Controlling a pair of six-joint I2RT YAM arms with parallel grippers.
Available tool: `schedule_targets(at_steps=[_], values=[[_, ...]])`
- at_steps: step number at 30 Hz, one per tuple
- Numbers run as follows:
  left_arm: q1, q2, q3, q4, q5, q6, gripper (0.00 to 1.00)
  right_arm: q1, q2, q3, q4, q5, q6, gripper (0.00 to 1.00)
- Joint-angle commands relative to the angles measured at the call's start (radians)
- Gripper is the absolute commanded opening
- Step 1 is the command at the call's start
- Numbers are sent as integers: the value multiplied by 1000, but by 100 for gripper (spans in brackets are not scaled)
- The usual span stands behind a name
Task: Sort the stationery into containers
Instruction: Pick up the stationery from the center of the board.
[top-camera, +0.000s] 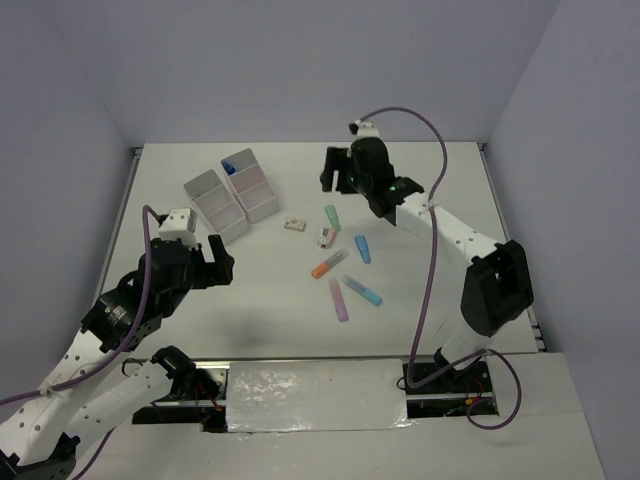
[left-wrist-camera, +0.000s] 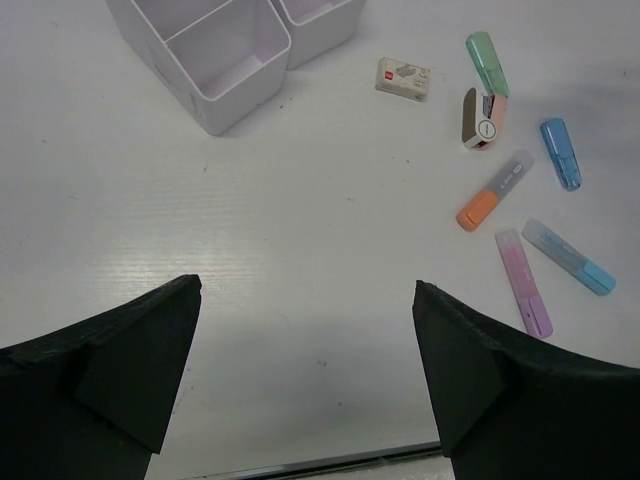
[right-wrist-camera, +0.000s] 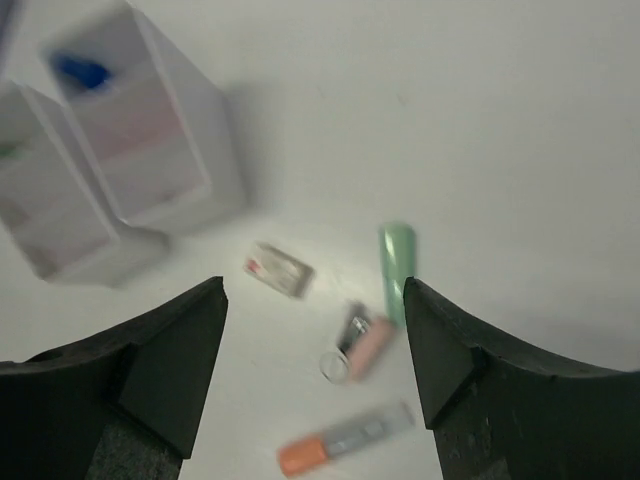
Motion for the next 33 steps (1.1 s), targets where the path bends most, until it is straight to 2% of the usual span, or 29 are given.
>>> schedule_targets(at_steps=[1,4,8,22,30,31,33], values=[[4,3,0,34,-13,11,99,12,-53,-197,-242,55,-37,78],[4,28,-1,37,-5,16,99,-8,-98,-297,-219,74,-47,75],[3,60,3,31,1,17,99,-46,-87,-342,-202,53,-57,72],[-17,62,-3,47,26,31,99,-68,152,-259,-248,49,-99,60],[-17,45,-6,53,36,36,99,-64,175,-302,-260,69,-87,23],[-17,40,-7,53,36,37,99,-63,174,-307,-257,57,-87,13],[-17,39,-7,54,36,36,99,-63,169,-308,-259,33,-87,0]])
